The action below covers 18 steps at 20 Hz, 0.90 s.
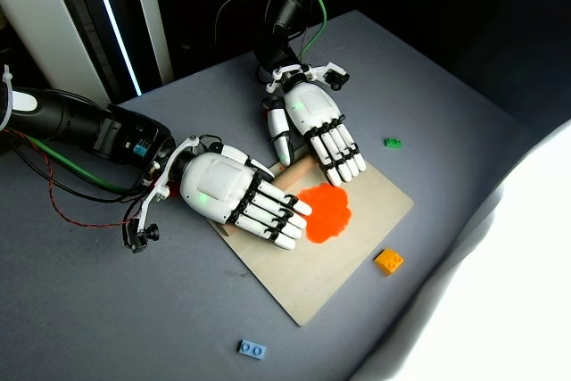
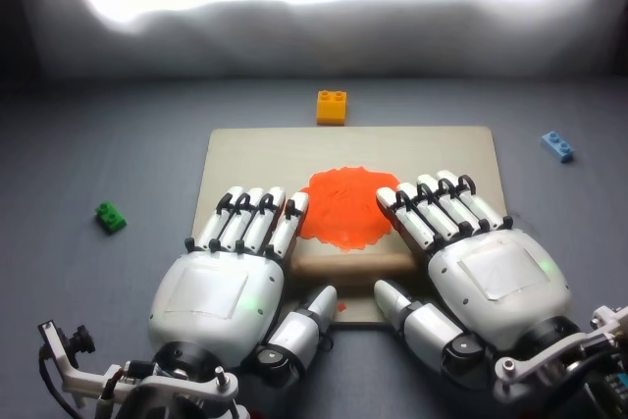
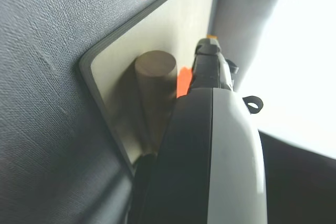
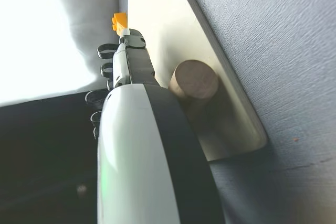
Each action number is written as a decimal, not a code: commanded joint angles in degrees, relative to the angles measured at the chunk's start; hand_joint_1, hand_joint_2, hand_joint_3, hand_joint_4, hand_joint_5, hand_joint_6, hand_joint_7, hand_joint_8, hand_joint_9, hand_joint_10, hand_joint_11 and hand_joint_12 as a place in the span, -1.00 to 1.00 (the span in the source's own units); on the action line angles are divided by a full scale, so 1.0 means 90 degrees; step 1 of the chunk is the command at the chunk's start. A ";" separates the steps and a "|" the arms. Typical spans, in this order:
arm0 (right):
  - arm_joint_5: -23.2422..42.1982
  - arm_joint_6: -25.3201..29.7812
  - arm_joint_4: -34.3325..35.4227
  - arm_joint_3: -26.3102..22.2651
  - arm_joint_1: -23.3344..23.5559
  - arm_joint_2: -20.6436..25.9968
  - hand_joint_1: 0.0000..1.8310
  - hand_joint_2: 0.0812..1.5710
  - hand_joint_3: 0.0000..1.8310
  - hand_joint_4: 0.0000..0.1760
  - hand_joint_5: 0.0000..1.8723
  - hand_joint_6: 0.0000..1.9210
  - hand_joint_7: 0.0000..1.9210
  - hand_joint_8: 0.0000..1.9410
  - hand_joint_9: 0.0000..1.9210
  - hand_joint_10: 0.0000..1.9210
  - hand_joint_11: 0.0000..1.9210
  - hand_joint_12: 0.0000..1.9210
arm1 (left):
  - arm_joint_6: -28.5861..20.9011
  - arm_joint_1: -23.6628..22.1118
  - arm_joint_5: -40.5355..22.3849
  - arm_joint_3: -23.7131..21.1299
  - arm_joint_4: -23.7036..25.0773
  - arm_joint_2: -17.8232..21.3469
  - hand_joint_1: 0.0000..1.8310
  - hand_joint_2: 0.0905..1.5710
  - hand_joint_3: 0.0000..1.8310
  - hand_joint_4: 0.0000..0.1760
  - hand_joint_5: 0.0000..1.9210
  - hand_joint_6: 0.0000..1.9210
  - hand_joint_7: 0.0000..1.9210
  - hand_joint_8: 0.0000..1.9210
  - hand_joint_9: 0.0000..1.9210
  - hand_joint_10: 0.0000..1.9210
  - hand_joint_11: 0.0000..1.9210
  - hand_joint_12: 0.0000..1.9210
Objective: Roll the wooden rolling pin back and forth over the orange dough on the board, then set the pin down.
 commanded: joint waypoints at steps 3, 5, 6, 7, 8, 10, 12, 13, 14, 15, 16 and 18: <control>0.0593 0.0057 -0.0392 0.0042 0.0076 0.0007 -1.00 0.94 -0.99 -1.00 -0.98 -1.00 -0.97 -1.00 -1.00 -1.00 -1.00 -1.00 | -0.0016 -0.0046 -0.0488 0.0075 0.0425 -0.0028 -1.00 0.90 -0.99 -1.00 -1.00 -1.00 -1.00 -1.00 -1.00 -1.00 -1.00 -1.00; 0.0591 0.0065 -0.0385 0.0050 0.0078 0.0007 -1.00 0.94 -0.99 -1.00 -0.97 -1.00 -0.96 -0.99 -1.00 -1.00 -1.00 -1.00 | -0.0025 -0.0060 -0.0469 0.0105 0.0425 -0.0036 -1.00 0.90 -0.99 -1.00 -1.00 -1.00 -1.00 -1.00 -1.00 -1.00 -1.00 -1.00; 0.0591 0.0072 -0.0377 0.0057 0.0079 0.0008 -1.00 0.95 -0.99 -1.00 -0.97 -1.00 -0.95 -0.99 -0.99 -0.99 -1.00 -1.00 | -0.0025 -0.0071 -0.0463 0.0124 0.0425 -0.0042 -1.00 0.90 -0.99 -1.00 -1.00 -1.00 -1.00 -1.00 -1.00 -1.00 -1.00 -1.00; 0.0589 0.0078 -0.0364 0.0067 0.0085 0.0008 -1.00 0.95 -0.99 -1.00 -0.97 -1.00 -0.95 -0.99 -0.98 -0.99 -1.00 -1.00 | -0.0025 -0.0083 -0.0454 0.0143 0.0425 -0.0049 -1.00 0.89 -0.99 -1.00 -1.00 -1.00 -1.00 -1.00 -1.00 -1.00 -1.00 -1.00; 0.0565 0.0090 -0.0346 0.0083 0.0093 0.0007 -1.00 0.95 -0.99 -1.00 -0.97 -1.00 -0.95 -0.99 -0.99 -1.00 -1.00 -1.00 | -0.0032 -0.0096 -0.0433 0.0164 0.0425 -0.0056 -1.00 0.90 -0.99 -1.00 -1.00 -1.00 -1.00 -1.00 -1.00 -1.00 -1.00 -1.00; 0.0522 0.0094 -0.0284 0.0106 0.0109 0.0005 -1.00 0.96 -0.99 -1.00 -0.99 -1.00 -0.98 -1.00 -1.00 -1.00 -1.00 -1.00 | -0.0036 -0.0123 -0.0404 0.0203 0.0425 -0.0075 -1.00 0.90 -0.99 -1.00 -1.00 -1.00 -1.00 -1.00 -1.00 -1.00 -1.00 -1.00; 0.0510 0.0107 -0.0277 0.0120 0.0121 0.0002 -1.00 0.96 -0.99 -1.00 -0.99 -1.00 -0.99 -1.00 -1.00 -1.00 -1.00 -1.00 | -0.0036 -0.0146 -0.0367 0.0240 0.0425 -0.0094 -1.00 0.90 -0.99 -1.00 -1.00 -1.00 -1.00 -1.00 -1.00 -1.00 -1.00 -1.00; 0.0510 0.0109 -0.0277 0.0123 0.0127 0.0001 -1.00 0.96 -0.99 -1.00 -0.98 -0.99 -0.98 -1.00 -1.00 -1.00 -1.00 -1.00 | -0.0036 -0.0155 -0.0358 0.0253 0.0425 -0.0101 -1.00 0.90 -0.99 -1.00 -1.00 -1.00 -1.00 -1.00 -1.00 -1.00 -1.00 -1.00; 0.0510 0.0113 -0.0277 0.0127 0.0131 0.0000 -1.00 0.95 -1.00 -1.00 -0.98 -0.99 -0.97 -0.99 -1.00 -1.00 -1.00 -1.00 | -0.0036 -0.0159 -0.0351 0.0264 0.0425 -0.0106 -1.00 0.90 -0.99 -1.00 -1.00 -1.00 -1.00 -1.00 -1.00 -1.00 -1.00 -1.00; 0.0507 0.0121 -0.0273 0.0143 0.0140 -0.0001 -1.00 0.95 -0.99 -1.00 -0.99 -1.00 -0.98 -1.00 -1.00 -1.00 -1.00 -1.00 | -0.0036 -0.0167 -0.0342 0.0285 0.0426 -0.0114 -1.00 0.90 -0.99 -1.00 -1.00 -1.00 -1.00 -1.00 -1.00 -1.00 -1.00 -1.00; 0.0502 0.0128 -0.0266 0.0162 0.0147 -0.0001 -1.00 0.96 -0.99 -1.00 -0.98 -0.99 -0.98 -1.00 -1.00 -1.00 -1.00 -1.00 | -0.0037 -0.0173 -0.0330 0.0301 0.0426 -0.0119 -1.00 0.90 -1.00 -1.00 -1.00 -1.00 -1.00 -1.00 -1.00 -1.00 -1.00 -1.00; 0.0498 0.0135 -0.0221 0.0198 0.0164 -0.0001 -1.00 0.96 -0.99 -1.00 -0.98 -1.00 -0.98 -0.99 -1.00 -1.00 -1.00 -1.00 | -0.0048 -0.0181 -0.0294 0.0334 0.0426 -0.0128 -1.00 0.91 -0.99 -1.00 -1.00 -1.00 -1.00 -1.00 -1.00 -1.00 -1.00 -1.00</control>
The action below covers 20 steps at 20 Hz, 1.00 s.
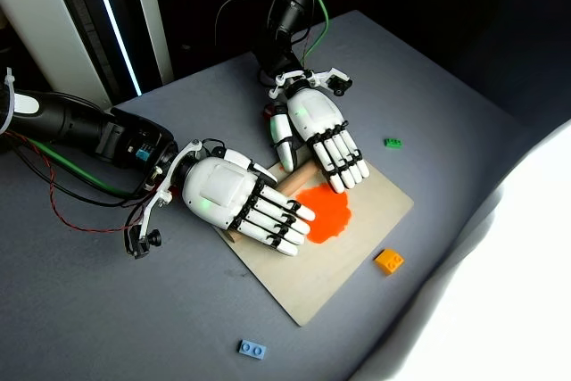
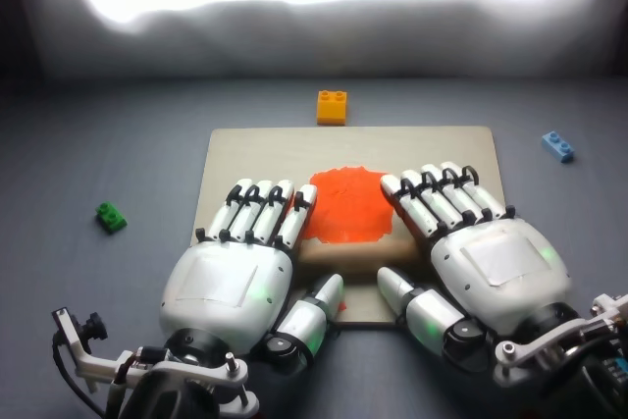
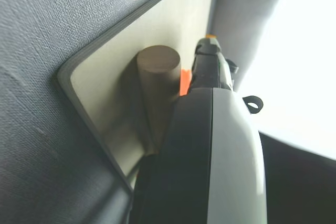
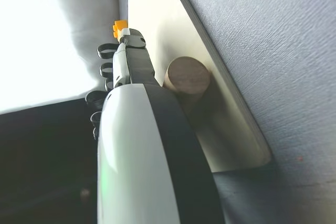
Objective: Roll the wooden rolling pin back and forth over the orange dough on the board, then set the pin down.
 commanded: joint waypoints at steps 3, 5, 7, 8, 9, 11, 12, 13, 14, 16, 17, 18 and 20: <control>0.0576 0.0020 -0.0289 0.0081 0.0089 0.0001 -1.00 0.96 -0.99 -1.00 -0.98 -1.00 -0.97 -0.99 -1.00 -1.00 -1.00 -1.00 | -0.0016 -0.0064 -0.0498 0.0068 0.0362 0.0006 -1.00 0.91 -0.99 -1.00 -1.00 -1.00 -1.00 -1.00 -1.00 -1.00 -1.00 -1.00; 0.0566 0.0040 -0.0270 0.0117 0.0113 -0.0001 -1.00 0.97 -0.99 -1.00 -0.98 -1.00 -0.98 -1.00 -1.00 -1.00 -1.00 -1.00 | -0.0033 -0.0090 -0.0462 0.0105 0.0363 0.0006 -1.00 0.91 -0.99 -1.00 -0.99 -1.00 -1.00 -1.00 -1.00 -1.00 -1.00 -1.00; 0.0566 0.0046 -0.0267 0.0131 0.0117 0.0000 -1.00 0.97 -0.99 -1.00 -0.99 -1.00 -0.98 -1.00 -1.00 -1.00 -1.00 -1.00 | -0.0034 -0.0123 -0.0429 0.0140 0.0363 0.0001 -1.00 0.91 -0.99 -1.00 -1.00 -1.00 -1.00 -1.00 -1.00 -1.00 -1.00 -1.00; 0.0565 0.0051 -0.0263 0.0139 0.0119 0.0000 -1.00 0.97 -0.99 -1.00 -0.99 -1.00 -0.98 -1.00 -1.00 -1.00 -1.00 -1.00 | -0.0034 -0.0140 -0.0408 0.0159 0.0363 -0.0005 -1.00 0.91 -0.99 -1.00 -1.00 -1.00 -1.00 -1.00 -1.00 -1.00 -1.00 -1.00; 0.0557 0.0060 -0.0254 0.0146 0.0124 0.0000 -1.00 0.97 -0.99 -1.00 -0.98 -0.99 -0.97 -0.99 -1.00 -1.00 -1.00 -1.00 | -0.0034 -0.0159 -0.0370 0.0180 0.0363 -0.0011 -1.00 0.91 -0.99 -1.00 -1.00 -1.00 -1.00 -1.00 -1.00 -1.00 -1.00 -1.00; 0.0545 0.0090 -0.0250 0.0155 0.0129 0.0000 -1.00 0.97 -0.99 -1.00 -0.98 -1.00 -0.98 -1.00 -1.00 -1.00 -1.00 -1.00 | -0.0034 -0.0190 -0.0308 0.0222 0.0363 -0.0020 -1.00 0.91 -0.99 -1.00 -1.00 -1.00 -1.00 -1.00 -1.00 -1.00 -1.00 -1.00; 0.0531 0.0094 -0.0247 0.0163 0.0129 0.0002 -1.00 0.97 -0.99 -1.00 -0.98 -0.99 -0.97 -1.00 -1.00 -1.00 -1.00 -1.00 | -0.0034 -0.0204 -0.0285 0.0244 0.0363 -0.0021 -1.00 0.91 -0.99 -1.00 -1.00 -1.00 -1.00 -1.00 -1.00 -1.00 -1.00 -1.00; 0.0517 0.0094 -0.0240 0.0174 0.0129 0.0002 -1.00 0.97 -0.99 -1.00 -0.99 -1.00 -0.99 -1.00 -1.00 -1.00 -1.00 -1.00 | -0.0036 -0.0216 -0.0265 0.0266 0.0362 -0.0021 -1.00 0.91 -0.99 -1.00 -1.00 -1.00 -1.00 -1.00 -1.00 -1.00 -1.00 -1.00; 0.0513 0.0095 -0.0226 0.0184 0.0131 0.0003 -1.00 0.97 -0.99 -1.00 -0.97 -0.99 -0.97 -0.99 -1.00 -1.00 -1.00 -1.00 | -0.0057 -0.0224 -0.0252 0.0287 0.0362 -0.0021 -1.00 0.92 -0.99 -1.00 -1.00 -1.00 -1.00 -1.00 -1.00 -1.00 -1.00 -1.00; 0.0508 0.0112 -0.0207 0.0220 0.0153 0.0003 -1.00 0.97 -0.99 -1.00 -0.97 -0.99 -0.97 -0.99 -1.00 -1.00 -1.00 -1.00 | -0.0085 -0.0247 -0.0227 0.0334 0.0362 -0.0021 -1.00 0.92 -0.99 -1.00 -1.00 -1.00 -1.00 -1.00 -1.00 -1.00 -1.00 -1.00; 0.0506 0.0119 -0.0202 0.0238 0.0162 0.0002 -1.00 0.97 -0.99 -1.00 -0.97 -0.99 -0.97 -0.99 -1.00 -1.00 -1.00 -1.00 | -0.0090 -0.0256 -0.0218 0.0352 0.0362 -0.0021 -1.00 0.91 -0.99 -1.00 -1.00 -1.00 -1.00 -1.00 -1.00 -1.00 -1.00 -1.00; 0.0502 0.0130 -0.0198 0.0251 0.0167 0.0002 -1.00 0.97 -1.00 -1.00 -0.97 -0.99 -0.97 -0.99 -1.00 -1.00 -1.00 -1.00 | -0.0090 -0.0265 -0.0197 0.0369 0.0362 -0.0021 -1.00 0.91 -0.99 -1.00 -1.00 -1.00 -1.00 -1.00 -1.00 -1.00 -1.00 -1.00; 0.0495 0.0139 -0.0191 0.0274 0.0173 0.0003 -1.00 0.98 -0.99 -1.00 -0.97 -0.99 -0.96 -0.99 -0.99 -1.00 -1.00 -1.00 | -0.0090 -0.0280 -0.0175 0.0398 0.0362 -0.0021 -1.00 0.91 -1.00 -1.00 -1.00 -1.00 -1.00 -1.00 -1.00 -1.00 -1.00 -1.00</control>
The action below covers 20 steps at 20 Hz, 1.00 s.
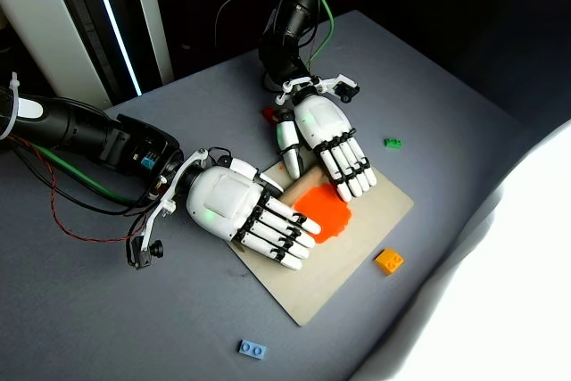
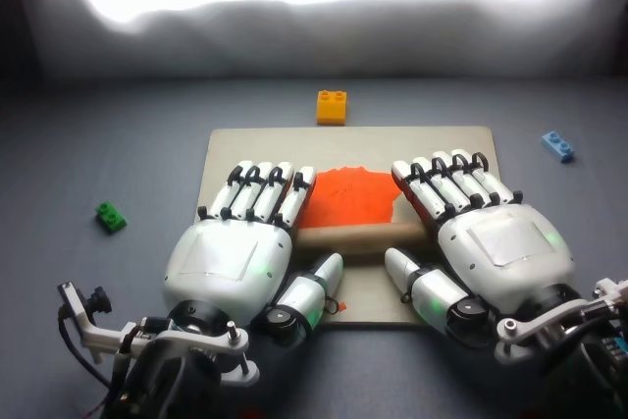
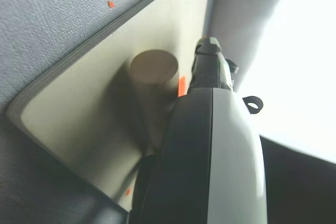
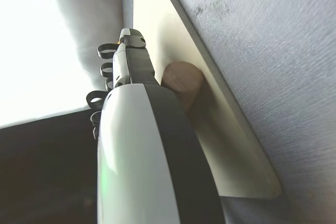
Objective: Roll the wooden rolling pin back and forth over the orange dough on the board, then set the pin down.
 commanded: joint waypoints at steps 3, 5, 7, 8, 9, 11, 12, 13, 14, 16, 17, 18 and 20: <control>0.0610 0.0067 -0.0379 0.0056 0.0070 0.0016 -1.00 0.98 -0.99 -1.00 -0.97 -0.99 -0.97 -1.00 -1.00 -1.00 -1.00 -1.00 | 0.0022 -0.0071 -0.0488 0.0107 0.0379 -0.0018 -1.00 0.90 -1.00 -1.00 -1.00 -1.00 -1.00 -1.00 -1.00 -1.00 -1.00 -1.00; 0.0589 0.0088 -0.0369 0.0078 0.0078 0.0017 -1.00 0.97 -1.00 -1.00 -0.96 -0.99 -0.96 -0.99 -0.99 -1.00 -1.00 -1.00 | 0.0002 -0.0092 -0.0456 0.0155 0.0378 -0.0024 -1.00 0.90 -1.00 -1.00 -1.00 -1.00 -1.00 -1.00 -1.00 -1.00 -1.00 -1.00; 0.0562 0.0101 -0.0337 0.0107 0.0091 0.0018 -1.00 0.97 -0.99 -1.00 -0.97 -0.99 -0.97 -1.00 -1.00 -1.00 -1.00 -1.00 | -0.0007 -0.0126 -0.0429 0.0212 0.0376 -0.0048 -1.00 0.91 -1.00 -1.00 -1.00 -1.00 -1.00 -1.00 -1.00 -1.00 -1.00 -1.00; 0.0547 0.0102 -0.0295 0.0126 0.0104 0.0018 -1.00 0.98 -0.99 -1.00 -0.98 -1.00 -0.98 -1.00 -1.00 -1.00 -1.00 -1.00 | -0.0020 -0.0139 -0.0418 0.0234 0.0376 -0.0061 -1.00 0.91 -1.00 -1.00 -1.00 -1.00 -1.00 -1.00 -1.00 -1.00 -1.00 -1.00; 0.0526 0.0102 -0.0251 0.0156 0.0122 0.0016 -1.00 0.98 -0.99 -1.00 -0.98 -1.00 -0.98 -1.00 -1.00 -1.00 -1.00 -1.00 | -0.0032 -0.0162 -0.0407 0.0270 0.0374 -0.0084 -1.00 0.91 -1.00 -1.00 -1.00 -1.00 -1.00 -1.00 -1.00 -1.00 -1.00 -1.00; 0.0475 0.0112 -0.0212 0.0203 0.0147 0.0016 -1.00 0.97 -1.00 -1.00 -0.98 -1.00 -0.98 -1.00 -1.00 -1.00 -1.00 -1.00 | -0.0038 -0.0201 -0.0378 0.0322 0.0372 -0.0114 -1.00 0.91 -1.00 -1.00 -1.00 -1.00 -1.00 -1.00 -1.00 -1.00 -1.00 -1.00; 0.0458 0.0128 -0.0204 0.0226 0.0156 0.0016 -1.00 0.97 -1.00 -1.00 -0.98 -1.00 -0.98 -1.00 -1.00 -1.00 -1.00 -1.00 | -0.0039 -0.0222 -0.0359 0.0347 0.0372 -0.0129 -1.00 0.91 -1.00 -1.00 -1.00 -1.00 -1.00 -1.00 -1.00 -1.00 -1.00 -1.00; 0.0447 0.0139 -0.0185 0.0249 0.0168 0.0016 -1.00 0.97 -1.00 -1.00 -0.99 -1.00 -0.98 -1.00 -1.00 -1.00 -1.00 -1.00 | -0.0039 -0.0242 -0.0337 0.0378 0.0372 -0.0146 -1.00 0.91 -1.00 -1.00 -1.00 -1.00 -1.00 -1.00 -1.00 -1.00 -1.00 -1.00; 0.0446 0.0141 -0.0172 0.0265 0.0176 0.0016 -1.00 0.97 -1.00 -1.00 -0.99 -1.00 -0.98 -1.00 -1.00 -1.00 -1.00 -1.00 | -0.0039 -0.0252 -0.0327 0.0396 0.0371 -0.0155 -1.00 0.91 -1.00 -1.00 -1.00 -1.00 -1.00 -1.00 -1.00 -1.00 -1.00 -1.00; 0.0435 0.0156 -0.0153 0.0290 0.0188 0.0016 -1.00 0.97 -1.00 -1.00 -0.98 -0.99 -0.98 -1.00 -1.00 -1.00 -1.00 -1.00 | -0.0058 -0.0264 -0.0321 0.0433 0.0369 -0.0170 -1.00 0.91 -1.00 -1.00 -0.98 -0.99 -0.99 -1.00 -1.00 -1.00 -1.00 -1.00; 0.0433 0.0160 -0.0148 0.0299 0.0192 0.0016 -1.00 0.97 -1.00 -1.00 -0.96 -0.99 -0.97 -0.99 -1.00 -1.00 -1.00 -1.00 | -0.0062 -0.0268 -0.0315 0.0447 0.0369 -0.0175 -1.00 0.91 -1.00 -1.00 -0.99 -1.00 -0.99 -1.00 -1.00 -1.00 -1.00 -1.00; 0.0430 0.0163 -0.0145 0.0310 0.0193 0.0016 -1.00 0.97 -1.00 -1.00 -0.96 -0.99 -0.97 -0.99 -1.00 -1.00 -1.00 -1.00 | -0.0067 -0.0273 -0.0304 0.0462 0.0369 -0.0176 -1.00 0.91 -1.00 -1.00 -0.99 -1.00 -0.99 -1.00 -1.00 -1.00 -1.00 -1.00; 0.0414 0.0178 -0.0124 0.0335 0.0203 0.0016 -1.00 0.98 -1.00 -1.00 -0.98 -0.99 -0.97 -1.00 -1.00 -1.00 -1.00 -1.00 | -0.0072 -0.0283 -0.0294 0.0491 0.0369 -0.0177 -1.00 0.90 -1.00 -1.00 -1.00 -1.00 -1.00 -1.00 -1.00 -1.00 -1.00 -1.00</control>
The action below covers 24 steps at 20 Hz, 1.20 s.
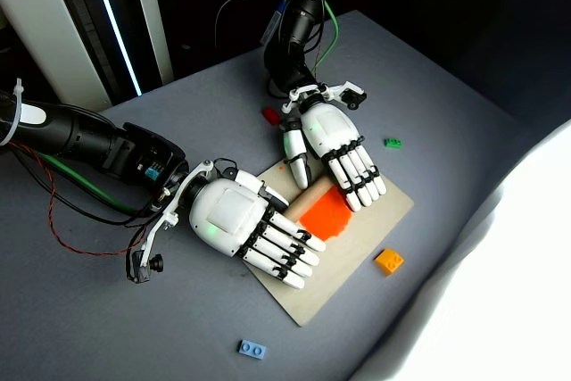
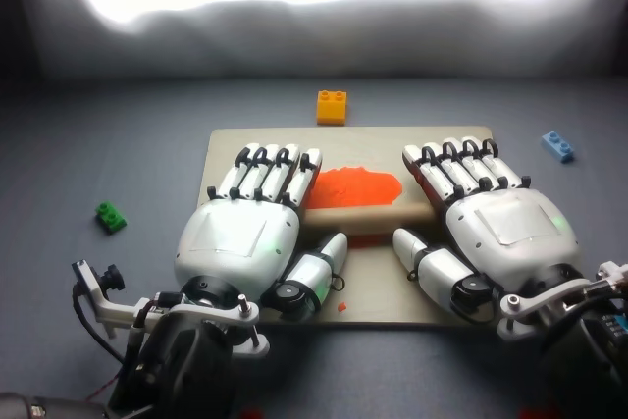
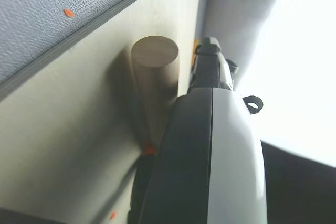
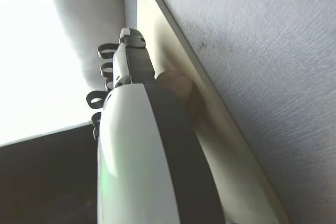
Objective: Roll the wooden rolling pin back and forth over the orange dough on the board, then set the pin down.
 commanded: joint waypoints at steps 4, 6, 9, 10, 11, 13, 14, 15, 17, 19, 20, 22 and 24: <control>0.0550 0.0048 -0.0278 0.0093 0.0098 0.0019 -1.00 0.97 -1.00 -1.00 -0.97 -0.99 -0.97 -1.00 -1.00 -1.00 -1.00 -1.00 | -0.0079 -0.0056 -0.0528 0.0113 0.0364 -0.0007 -1.00 0.91 -1.00 -1.00 -1.00 -1.00 -1.00 -1.00 -1.00 -1.00 -1.00 -1.00; 0.0517 0.0061 -0.0249 0.0125 0.0113 0.0019 -1.00 0.97 -1.00 -1.00 -0.96 -0.99 -0.96 -0.99 -1.00 -1.00 -1.00 -1.00 | -0.0124 -0.0066 -0.0495 0.0159 0.0365 -0.0016 -1.00 0.91 -1.00 -1.00 -1.00 -1.00 -1.00 -1.00 -1.00 -1.00 -1.00 -1.00; 0.0447 0.0095 -0.0173 0.0194 0.0146 0.0019 -1.00 0.97 -1.00 -1.00 -0.97 -0.99 -0.96 -0.99 -1.00 -1.00 -1.00 -1.00 | -0.0315 -0.0085 -0.0429 0.0259 0.0368 -0.0040 -1.00 0.90 -1.00 -1.00 -1.00 -1.00 -1.00 -1.00 -1.00 -1.00 -1.00 -1.00; 0.0422 0.0124 -0.0170 0.0213 0.0153 0.0019 -1.00 0.97 -1.00 -1.00 -0.97 -0.99 -0.96 -0.99 -1.00 -1.00 -1.00 -1.00 | -0.0350 -0.0091 -0.0413 0.0282 0.0369 -0.0045 -1.00 0.91 -1.00 -1.00 -1.00 -1.00 -1.00 -1.00 -1.00 -1.00 -1.00 -1.00; 0.0403 0.0146 -0.0165 0.0233 0.0158 0.0019 -1.00 0.97 -1.00 -1.00 -0.97 -0.99 -0.96 -0.99 -1.00 -1.00 -1.00 -1.00 | -0.0362 -0.0097 -0.0397 0.0300 0.0369 -0.0051 -1.00 0.91 -1.00 -1.00 -1.00 -1.00 -1.00 -1.00 -1.00 -1.00 -1.00 -1.00; 0.0365 0.0188 -0.0158 0.0268 0.0173 0.0020 -1.00 0.97 -1.00 -1.00 -0.96 -0.99 -0.95 -0.99 -0.98 -0.99 -1.00 -1.00 | -0.0368 -0.0109 -0.0374 0.0327 0.0370 -0.0054 -1.00 0.91 -1.00 -1.00 -1.00 -1.00 -1.00 -1.00 -1.00 -1.00 -1.00 -1.00; 0.0338 0.0223 -0.0150 0.0292 0.0186 0.0020 -1.00 0.97 -1.00 -1.00 -0.97 -0.99 -0.95 -0.99 -0.98 -0.99 -1.00 -1.00 | -0.0368 -0.0117 -0.0358 0.0347 0.0370 -0.0059 -1.00 0.92 -1.00 -1.00 -1.00 -1.00 -1.00 -1.00 -1.00 -1.00 -1.00 -1.00; 0.0312 0.0260 -0.0145 0.0313 0.0195 0.0019 -1.00 0.98 -1.00 -1.00 -0.96 -0.99 -0.95 -0.99 -0.98 -0.99 -1.00 -1.00 | -0.0368 -0.0125 -0.0343 0.0369 0.0369 -0.0066 -1.00 0.92 -0.99 -1.00 -1.00 -1.00 -1.00 -1.00 -1.00 -1.00 -1.00 -1.00; 0.0258 0.0313 -0.0139 0.0352 0.0205 0.0019 -1.00 0.97 -1.00 -1.00 -0.97 -0.99 -0.96 -1.00 -0.99 -1.00 -1.00 -1.00 | -0.0392 -0.0142 -0.0308 0.0423 0.0369 -0.0093 -1.00 0.92 -0.99 -1.00 -0.99 -1.00 -1.00 -1.00 -1.00 -1.00 -1.00 -1.00; 0.0230 0.0346 -0.0137 0.0377 0.0216 0.0019 -1.00 0.97 -1.00 -1.00 -0.97 -1.00 -0.97 -1.00 -1.00 -1.00 -1.00 -1.00 | -0.0411 -0.0161 -0.0271 0.0469 0.0367 -0.0114 -1.00 0.92 -1.00 -1.00 -1.00 -1.00 -1.00 -1.00 -1.00 -1.00 -1.00 -1.00; 0.0228 0.0360 -0.0137 0.0388 0.0223 0.0019 -1.00 0.97 -1.00 -1.00 -0.96 -0.99 -0.96 -1.00 -1.00 -1.00 -1.00 -1.00 | -0.0422 -0.0174 -0.0253 0.0495 0.0366 -0.0128 -1.00 0.92 -0.99 -1.00 -0.99 -1.00 -1.00 -1.00 -1.00 -1.00 -1.00 -1.00; 0.0221 0.0389 -0.0136 0.0412 0.0238 0.0019 -1.00 0.97 -1.00 -1.00 -0.95 -0.99 -0.95 -0.99 -0.98 -0.99 -1.00 -1.00 | -0.0456 -0.0194 -0.0190 0.0551 0.0363 -0.0156 -1.00 0.93 -0.99 -1.00 -1.00 -1.00 -1.00 -1.00 -1.00 -1.00 -1.00 -1.00; 0.0193 0.0425 -0.0135 0.0446 0.0247 0.0019 -1.00 0.97 -1.00 -1.00 -0.96 -0.99 -0.96 -1.00 -1.00 -1.00 -1.00 -1.00 | -0.0488 -0.0206 -0.0152 0.0595 0.0347 -0.0181 -1.00 0.93 -0.99 -1.00 -0.98 -0.99 -1.00 -1.00 -1.00 -1.00 -1.00 -1.00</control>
